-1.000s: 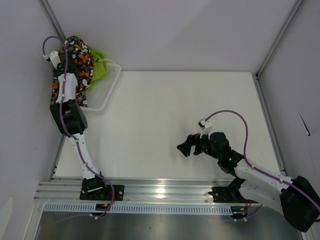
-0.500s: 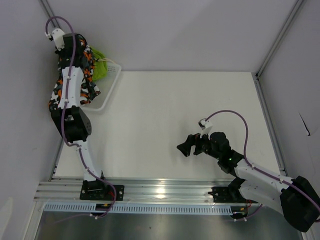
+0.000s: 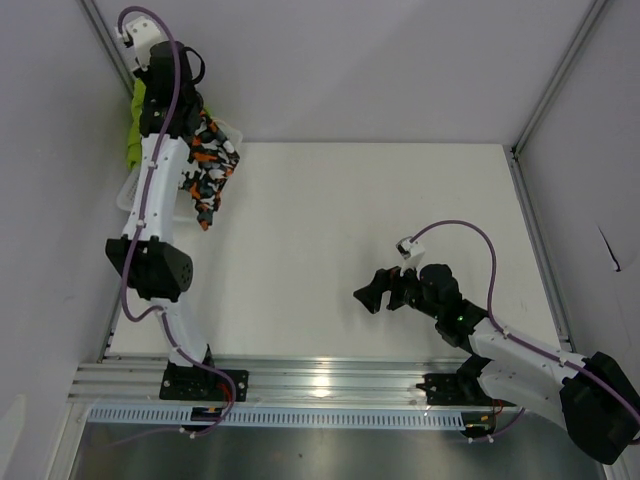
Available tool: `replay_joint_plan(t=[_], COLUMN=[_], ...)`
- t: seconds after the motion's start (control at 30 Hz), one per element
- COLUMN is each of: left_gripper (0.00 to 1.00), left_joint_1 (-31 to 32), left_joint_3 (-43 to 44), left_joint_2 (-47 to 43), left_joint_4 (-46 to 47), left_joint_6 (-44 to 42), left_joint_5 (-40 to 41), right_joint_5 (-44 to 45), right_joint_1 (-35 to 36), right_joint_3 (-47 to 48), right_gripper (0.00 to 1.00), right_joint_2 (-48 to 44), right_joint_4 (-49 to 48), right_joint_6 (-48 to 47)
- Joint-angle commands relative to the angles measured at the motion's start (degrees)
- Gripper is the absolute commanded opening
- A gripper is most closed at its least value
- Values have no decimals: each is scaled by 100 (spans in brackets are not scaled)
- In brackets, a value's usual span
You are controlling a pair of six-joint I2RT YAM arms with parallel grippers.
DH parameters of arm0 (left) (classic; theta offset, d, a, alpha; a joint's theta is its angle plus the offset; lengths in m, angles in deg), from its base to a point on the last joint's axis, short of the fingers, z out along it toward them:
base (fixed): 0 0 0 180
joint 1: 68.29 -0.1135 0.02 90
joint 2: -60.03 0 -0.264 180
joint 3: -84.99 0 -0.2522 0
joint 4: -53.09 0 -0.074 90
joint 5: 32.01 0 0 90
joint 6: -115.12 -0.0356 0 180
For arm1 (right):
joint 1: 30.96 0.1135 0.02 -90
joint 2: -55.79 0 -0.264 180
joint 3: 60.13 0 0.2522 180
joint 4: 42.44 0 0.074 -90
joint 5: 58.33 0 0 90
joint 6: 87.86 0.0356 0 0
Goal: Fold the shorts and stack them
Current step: Grab the shorts from the pile, then move the shorts to the center of the board
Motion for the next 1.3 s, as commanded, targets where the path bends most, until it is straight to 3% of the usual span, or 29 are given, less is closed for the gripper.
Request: replay_joint_plan(t=[0.0, 0.1, 0.23, 0.5, 0.6, 0.8, 0.97, 1.0, 1.07, 1.1, 1.13, 1.17, 1.27], left_gripper=[0, 0, 0, 0, 0, 0, 0, 0, 51, 68, 82, 84, 95], left_joint_1=[290, 615, 966, 2223, 2566, 3041, 3217, 3217, 3208, 3208, 3208, 3217, 3208], left_joint_3=[462, 383, -553, -1899, -2271, -3991, -4170, -3787, -3329, -2508, -2274, -2089, -2016], left_joint_2=[-1119, -1699, -2639, -3958, -4099, -4311, -3339, -3135, -2669, -2249, -2080, -1982, -2165], left_joint_4=[-21, -110, 204, 259, 224, 863, 1032, 963, 175, -220, -564, -1081, -1402], left_joint_6=[79, 343, 950, 1792, 2207, 2681, 2516, 2463, 2331, 2278, 2217, 2103, 1962], left_joint_5=[-358, -796, -1832, -2476, -2828, -3030, -3057, -3083, -3084, -3110, -3084, -3040, -2733], right_joint_5=[83, 232, 619, 1919, 2341, 2685, 2764, 2764, 2764, 2729, 2651, 2563, 2106], right_joint_1=[-11, -3, -20, -64, -73, -99, -108, -108, -108, -99, -108, -108, -108], right_joint_3=[8, -9, -53, -290, -343, -449, -431, -431, -431, -431, -440, -440, -528], right_gripper=[99, 100, 99, 99, 99, 99, 99, 100, 99, 99, 99, 100, 99], right_joint_2=[-75, -216, -584, -1998, -2518, -3055, -3029, -3020, -2968, -2950, -2941, -2932, -2871], right_joint_4=[-159, -63, 157, 833, 1097, 1379, 1405, 1397, 1379, 1370, 1361, 1300, 1020], right_joint_6=[9, -17, -43, 18, 27, 45, 62, 62, 71, 71, 54, 19, -52])
